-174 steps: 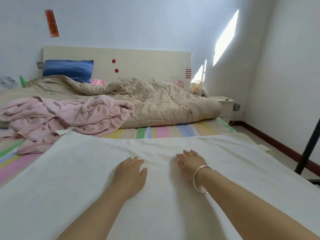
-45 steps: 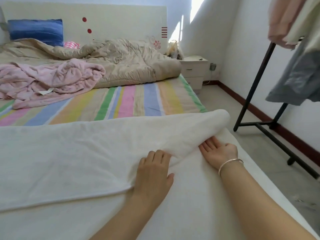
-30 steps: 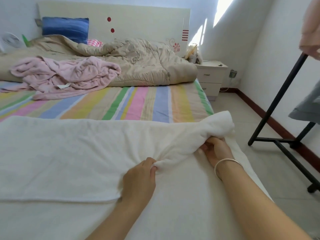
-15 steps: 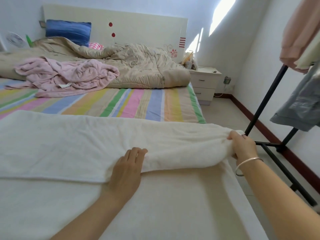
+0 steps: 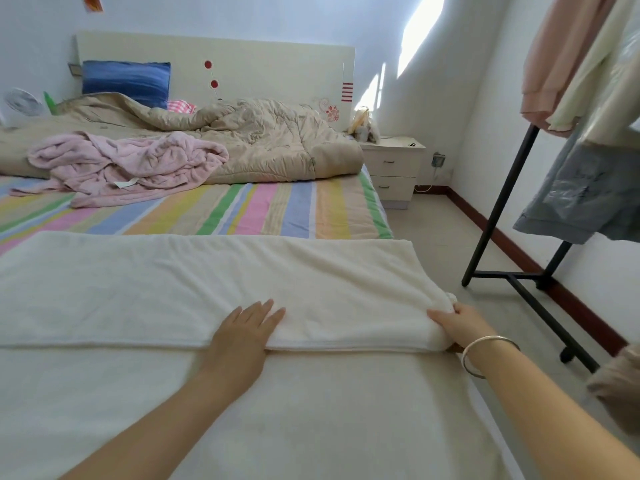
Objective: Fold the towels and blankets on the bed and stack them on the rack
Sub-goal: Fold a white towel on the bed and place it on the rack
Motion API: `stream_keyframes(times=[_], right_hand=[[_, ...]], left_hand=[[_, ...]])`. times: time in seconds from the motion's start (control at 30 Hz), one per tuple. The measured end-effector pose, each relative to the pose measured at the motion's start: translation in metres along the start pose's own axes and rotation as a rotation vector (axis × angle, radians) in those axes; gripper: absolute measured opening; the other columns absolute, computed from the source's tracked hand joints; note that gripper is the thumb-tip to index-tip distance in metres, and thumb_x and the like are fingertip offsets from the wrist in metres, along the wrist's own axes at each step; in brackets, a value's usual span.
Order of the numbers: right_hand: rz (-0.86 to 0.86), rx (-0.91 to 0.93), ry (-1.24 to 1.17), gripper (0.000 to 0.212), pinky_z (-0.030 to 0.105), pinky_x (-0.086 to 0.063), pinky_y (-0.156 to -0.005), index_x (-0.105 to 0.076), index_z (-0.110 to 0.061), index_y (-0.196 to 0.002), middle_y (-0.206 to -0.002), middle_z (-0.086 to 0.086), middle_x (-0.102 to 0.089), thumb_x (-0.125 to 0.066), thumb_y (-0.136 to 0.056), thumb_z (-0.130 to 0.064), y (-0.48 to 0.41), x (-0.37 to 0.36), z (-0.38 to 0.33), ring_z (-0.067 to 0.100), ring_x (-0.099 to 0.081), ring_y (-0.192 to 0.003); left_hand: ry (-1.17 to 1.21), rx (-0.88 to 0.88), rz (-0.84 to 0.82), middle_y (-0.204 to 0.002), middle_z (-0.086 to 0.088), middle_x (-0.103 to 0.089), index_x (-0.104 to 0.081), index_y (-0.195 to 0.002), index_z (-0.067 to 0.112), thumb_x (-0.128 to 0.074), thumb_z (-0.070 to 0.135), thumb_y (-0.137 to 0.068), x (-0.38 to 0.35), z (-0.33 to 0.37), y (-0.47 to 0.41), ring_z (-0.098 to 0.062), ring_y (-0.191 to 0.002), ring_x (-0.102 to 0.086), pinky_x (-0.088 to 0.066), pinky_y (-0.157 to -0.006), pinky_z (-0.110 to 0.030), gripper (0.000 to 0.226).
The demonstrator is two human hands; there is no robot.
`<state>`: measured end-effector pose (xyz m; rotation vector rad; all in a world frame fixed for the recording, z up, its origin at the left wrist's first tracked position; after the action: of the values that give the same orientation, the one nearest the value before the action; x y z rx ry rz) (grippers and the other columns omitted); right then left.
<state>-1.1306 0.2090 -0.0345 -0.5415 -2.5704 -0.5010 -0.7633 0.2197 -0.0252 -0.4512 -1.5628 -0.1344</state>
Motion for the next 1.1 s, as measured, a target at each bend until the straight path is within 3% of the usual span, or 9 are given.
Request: stream_keyframes(times=[0.1, 0.27, 0.33, 0.43, 0.5, 0.6, 0.8, 0.97, 1.1], right_hand=[[0.183, 0.148, 0.057, 0.034, 0.038, -0.046, -0.086, -0.06, -0.01, -0.121, -0.107, 0.013, -0.064, -0.063, -0.088, -0.021, 0.004, 0.015, -0.019, 0.033, -0.057, -0.096], [0.192, -0.039, 0.299, 0.046, 0.037, -0.046, -0.086, -0.05, -0.012, -0.126, -0.117, 0.016, -0.06, -0.063, -0.086, -0.031, 0.005, 0.002, 0.008, 0.036, -0.057, -0.103], [0.328, -0.013, 0.415, 0.051, 0.042, -0.044, -0.092, -0.043, -0.011, -0.129, -0.126, 0.016, -0.052, -0.062, -0.084, -0.025, 0.014, 0.007, -0.004, 0.038, -0.053, -0.111], [0.498, 0.406, 0.634, 0.052, 0.044, -0.035, -0.098, -0.047, -0.011, -0.132, -0.132, 0.015, -0.048, -0.05, -0.079, -0.014, 0.033, -0.016, -0.075, 0.036, -0.046, -0.115], [0.343, 0.619, 0.642, 0.059, 0.041, -0.028, -0.104, -0.051, -0.014, -0.134, -0.138, 0.013, -0.049, -0.04, -0.077, -0.024, 0.039, -0.064, -0.112, 0.034, -0.044, -0.123], [0.022, 0.71, 0.801, 0.055, 0.042, -0.014, -0.118, -0.032, -0.028, -0.148, -0.157, 0.002, -0.027, -0.028, -0.094, -0.039, 0.037, -0.155, -0.132, 0.025, -0.02, -0.144], [-0.246, 0.615, 0.985, 0.062, 0.06, 0.016, -0.111, -0.003, -0.038, -0.153, -0.161, -0.012, 0.01, -0.014, -0.096, -0.06, -0.036, -0.22, -0.126, 0.024, 0.017, -0.147], [-0.003, 0.265, 1.006, 0.07, 0.062, 0.012, -0.111, -0.005, -0.039, -0.152, -0.162, -0.011, 0.005, -0.006, -0.089, -0.07, -0.135, -0.153, -0.099, 0.029, 0.012, -0.147], [0.07, 0.112, 1.001, 0.075, 0.063, 0.008, -0.112, -0.003, -0.031, -0.154, -0.162, -0.002, 0.005, -0.003, -0.09, -0.069, -0.143, -0.133, -0.097, 0.034, 0.01, -0.147]], left_hand=[[-0.001, -0.004, -0.03, -0.13, -0.008, -0.063, -0.064, -0.128, 0.02, -0.081, -0.003, -0.039, -0.001, 0.005, 0.0, -0.023, -0.111, -0.066, -0.051, -0.093, -0.042, 0.093], [0.034, -0.003, -0.22, -0.164, -0.001, 0.007, 0.005, -0.156, 0.025, -0.039, -0.001, -0.088, -0.019, 0.013, 0.007, -0.017, -0.151, 0.003, 0.001, -0.121, -0.032, 0.085], [0.134, 0.006, -0.269, -0.164, 0.002, 0.003, -0.001, -0.156, 0.027, -0.035, 0.01, -0.095, -0.016, 0.011, 0.005, -0.015, -0.151, 0.001, -0.002, -0.122, -0.032, 0.072], [0.439, 0.155, -0.135, -0.151, 0.007, -0.042, -0.052, -0.139, 0.029, -0.035, 0.023, -0.097, 0.01, -0.009, -0.014, -0.012, -0.139, -0.036, -0.028, -0.112, -0.026, 0.045], [0.49, 0.225, 0.01, -0.135, 0.009, -0.058, -0.063, -0.123, 0.029, -0.038, 0.026, -0.092, 0.025, -0.018, -0.032, -0.013, -0.125, -0.05, -0.038, -0.103, -0.027, 0.04], [0.35, 0.206, 0.068, -0.146, 0.003, -0.047, -0.05, -0.137, 0.023, -0.044, 0.022, -0.095, 0.02, -0.014, -0.06, -0.017, -0.133, -0.041, -0.029, -0.109, -0.03, 0.043], [0.065, 0.169, -0.107, -0.164, -0.001, 0.01, 0.001, -0.156, 0.031, -0.003, 0.068, -0.083, -0.026, -0.029, -0.117, -0.019, -0.15, 0.011, 0.013, -0.118, -0.05, 0.083], [0.034, 0.16, -0.164, -0.161, 0.003, 0.021, 0.014, -0.153, 0.035, 0.03, 0.081, -0.061, -0.074, -0.04, -0.105, -0.018, -0.147, 0.023, 0.016, -0.113, -0.059, 0.104], [0.062, 0.17, -0.165, -0.161, 0.003, 0.021, 0.013, -0.154, 0.034, 0.026, 0.082, -0.066, -0.075, -0.038, -0.109, -0.017, -0.146, 0.025, 0.016, -0.113, -0.058, 0.101]])
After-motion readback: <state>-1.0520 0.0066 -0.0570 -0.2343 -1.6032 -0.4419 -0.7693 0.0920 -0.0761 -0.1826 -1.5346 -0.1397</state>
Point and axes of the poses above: each hand's wrist, its own y-axis away from the middle knuckle, its own x-axis out of the back of the hand, z = x × y, the point moved 10 cm from there along -y, towards the middle knuckle
